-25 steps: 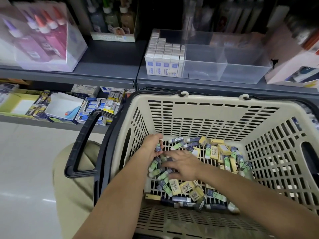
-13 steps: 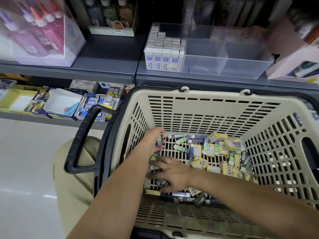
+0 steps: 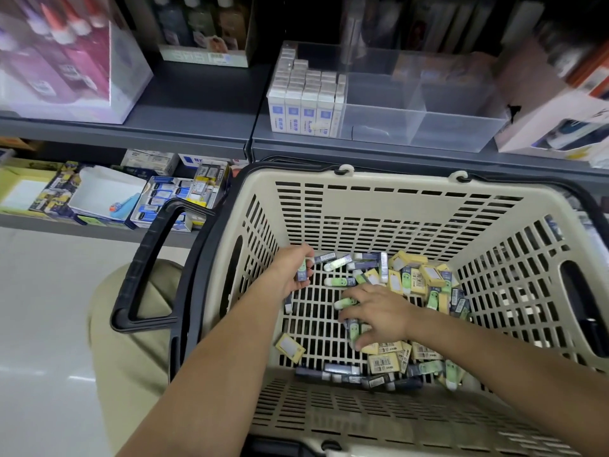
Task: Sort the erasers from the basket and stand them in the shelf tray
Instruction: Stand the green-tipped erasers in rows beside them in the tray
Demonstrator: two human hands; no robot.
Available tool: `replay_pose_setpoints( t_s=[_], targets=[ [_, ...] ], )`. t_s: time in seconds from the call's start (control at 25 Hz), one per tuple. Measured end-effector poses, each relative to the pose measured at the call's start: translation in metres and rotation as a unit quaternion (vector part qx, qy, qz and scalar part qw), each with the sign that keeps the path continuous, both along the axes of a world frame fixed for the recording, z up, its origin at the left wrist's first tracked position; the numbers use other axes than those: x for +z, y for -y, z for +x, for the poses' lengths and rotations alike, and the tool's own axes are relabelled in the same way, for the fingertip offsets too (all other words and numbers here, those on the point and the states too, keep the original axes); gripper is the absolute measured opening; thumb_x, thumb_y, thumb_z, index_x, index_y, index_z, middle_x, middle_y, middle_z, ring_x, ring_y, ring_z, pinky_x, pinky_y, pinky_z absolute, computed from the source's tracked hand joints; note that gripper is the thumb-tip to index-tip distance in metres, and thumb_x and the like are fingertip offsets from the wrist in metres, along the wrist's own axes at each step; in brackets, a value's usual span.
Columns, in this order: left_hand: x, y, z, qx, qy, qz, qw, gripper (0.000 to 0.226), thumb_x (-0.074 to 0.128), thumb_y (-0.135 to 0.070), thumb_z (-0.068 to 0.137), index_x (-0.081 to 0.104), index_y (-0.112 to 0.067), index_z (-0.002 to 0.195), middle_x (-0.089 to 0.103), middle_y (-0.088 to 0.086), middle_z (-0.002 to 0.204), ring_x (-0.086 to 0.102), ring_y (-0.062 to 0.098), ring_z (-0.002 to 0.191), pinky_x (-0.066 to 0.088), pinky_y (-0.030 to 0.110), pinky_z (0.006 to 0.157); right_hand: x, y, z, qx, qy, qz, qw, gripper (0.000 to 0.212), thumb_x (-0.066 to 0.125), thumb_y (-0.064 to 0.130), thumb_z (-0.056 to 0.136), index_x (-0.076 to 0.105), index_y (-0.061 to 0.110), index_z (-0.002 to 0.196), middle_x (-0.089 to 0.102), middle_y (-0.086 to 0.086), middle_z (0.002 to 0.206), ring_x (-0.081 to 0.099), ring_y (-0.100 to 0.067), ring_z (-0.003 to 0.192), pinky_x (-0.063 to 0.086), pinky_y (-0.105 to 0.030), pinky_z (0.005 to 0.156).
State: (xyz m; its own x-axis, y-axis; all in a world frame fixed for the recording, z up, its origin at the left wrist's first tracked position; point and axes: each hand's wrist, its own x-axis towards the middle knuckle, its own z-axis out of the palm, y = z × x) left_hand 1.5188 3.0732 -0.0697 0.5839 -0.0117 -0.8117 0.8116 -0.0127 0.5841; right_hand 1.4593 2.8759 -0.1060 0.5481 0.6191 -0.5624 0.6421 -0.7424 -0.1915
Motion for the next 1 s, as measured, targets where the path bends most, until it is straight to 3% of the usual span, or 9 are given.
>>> replay_pose_setpoints(
  t_s=[0.08,0.24,0.36,0.52,0.6,0.72,0.8,0.92,1.0],
  targets=[
    [-0.002,0.004,-0.002,-0.033,-0.003,0.002,0.999,0.009,0.052,-0.016,0.088,0.059,-0.015,0.082,0.051,-0.001,0.065,0.047,0.011,0.054,0.042,0.025,0.056,0.005,-0.011,0.003,-0.015,-0.004,-0.026,1.0,0.058,0.06,0.062,0.074,0.048,0.033,0.122,0.038,-0.003,0.128,0.035,-0.024,0.115,0.038,-0.038,0.091],
    [-0.005,0.008,-0.004,-0.061,-0.006,0.007,0.998,0.011,0.052,-0.017,0.088,0.059,-0.015,0.081,0.052,-0.001,0.063,0.048,0.012,0.053,0.042,0.024,0.055,0.012,-0.02,0.008,-0.028,-0.038,-0.05,0.998,0.052,0.064,0.06,0.072,0.052,0.031,0.113,0.052,-0.003,0.102,0.049,-0.023,0.098,0.037,-0.031,0.07],
    [-0.006,0.008,-0.004,-0.07,-0.002,0.003,0.998,0.006,0.054,-0.016,0.086,0.059,-0.016,0.083,0.052,-0.001,0.064,0.049,0.013,0.053,0.043,0.025,0.058,0.012,-0.014,0.006,-0.02,-0.046,-0.027,0.998,0.044,0.064,0.055,0.076,0.056,0.03,0.112,0.06,0.0,0.099,0.055,-0.021,0.093,0.038,-0.029,0.067],
    [-0.004,0.01,-0.01,-0.108,-0.012,-0.01,0.994,0.004,0.055,-0.014,0.086,0.057,-0.015,0.082,0.054,0.0,0.064,0.051,0.013,0.056,0.047,0.029,0.067,0.017,-0.009,0.01,-0.11,-0.072,0.059,0.99,0.029,0.065,0.043,0.081,0.061,0.027,0.104,0.064,0.005,0.099,0.057,-0.018,0.092,0.043,-0.029,0.071],
    [-0.002,0.014,-0.013,-0.134,-0.018,-0.021,0.991,0.009,0.053,-0.016,0.089,0.055,-0.014,0.081,0.056,0.002,0.068,0.053,0.015,0.06,0.048,0.032,0.074,0.023,-0.008,0.011,-0.217,-0.106,0.149,0.959,0.022,0.069,0.038,0.079,0.062,0.025,0.096,0.061,0.011,0.09,0.057,-0.013,0.084,0.044,-0.027,0.071],
    [-0.001,0.02,-0.017,-0.115,-0.026,-0.039,0.992,0.025,0.048,-0.031,0.096,0.056,-0.012,0.082,0.059,0.005,0.076,0.057,0.019,0.07,0.048,0.035,0.077,0.035,-0.006,0.011,-0.368,-0.112,0.28,0.88,0.018,0.074,0.033,0.076,0.059,0.028,0.084,0.061,0.007,0.086,0.057,-0.012,0.08,0.045,-0.028,0.075],
    [0.0,0.024,-0.018,-0.077,-0.036,-0.068,0.994,0.038,0.04,-0.045,0.097,0.057,-0.011,0.094,0.063,0.008,0.088,0.06,0.021,0.078,0.049,0.035,0.077,0.043,-0.008,0.011,-0.419,-0.098,0.343,0.835,0.018,0.075,0.029,0.076,0.058,0.025,0.082,0.061,0.0,0.087,0.057,-0.016,0.081,0.045,-0.027,0.077],
    [-0.001,0.035,-0.021,-0.039,-0.072,-0.174,0.981,0.056,0.032,-0.059,0.093,0.057,-0.012,0.111,0.066,0.01,0.105,0.064,0.024,0.09,0.049,0.04,0.082,0.055,-0.022,0.011,-0.484,-0.093,0.422,0.761,0.018,0.075,0.023,0.077,0.057,0.022,0.08,0.057,0.0,0.073,0.053,-0.009,0.061,0.046,-0.024,0.061],
    [-0.001,0.042,-0.023,0.001,-0.089,-0.261,0.961,0.064,0.036,-0.065,0.089,0.057,-0.012,0.117,0.065,0.014,0.116,0.064,0.028,0.102,0.052,0.047,0.084,0.059,-0.032,0.011,-0.491,-0.068,0.426,0.757,0.02,0.073,0.023,0.078,0.055,0.024,0.085,0.061,-0.001,0.078,0.057,-0.015,0.063,0.048,-0.026,0.06]
  ],
)
